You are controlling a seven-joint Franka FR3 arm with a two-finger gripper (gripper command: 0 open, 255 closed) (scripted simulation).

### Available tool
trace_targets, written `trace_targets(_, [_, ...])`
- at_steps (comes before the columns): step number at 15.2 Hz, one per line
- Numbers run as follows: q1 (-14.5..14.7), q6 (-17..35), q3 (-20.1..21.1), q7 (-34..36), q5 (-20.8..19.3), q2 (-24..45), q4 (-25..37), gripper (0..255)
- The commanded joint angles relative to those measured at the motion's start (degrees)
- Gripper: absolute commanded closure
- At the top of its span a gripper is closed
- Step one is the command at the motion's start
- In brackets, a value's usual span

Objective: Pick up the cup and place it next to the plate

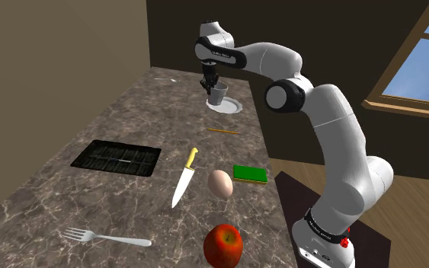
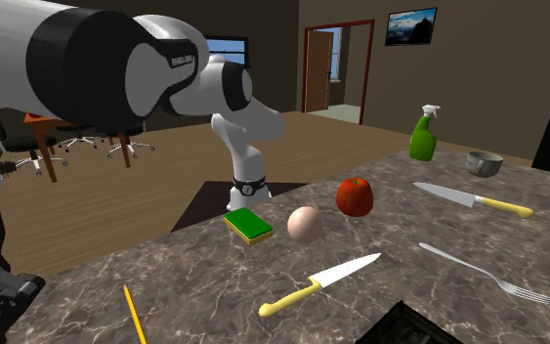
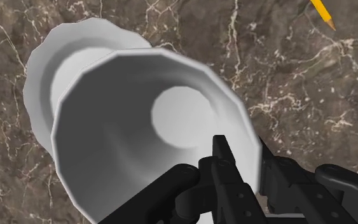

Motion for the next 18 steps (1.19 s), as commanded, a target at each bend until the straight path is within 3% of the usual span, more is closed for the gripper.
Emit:
trace_targets(1, [-0.48, 2.17, 0.07, 0.2, -0.03, -0.59, -2.71, 255])
trace_targets(12, [-1.49, 11.39, 0.17, 2.16, -0.4, -1.91, -13.51, 255])
trace_targets(18, [-1.54, 11.94, 0.19, 2.28, -0.46, -1.86, -14.03, 255])
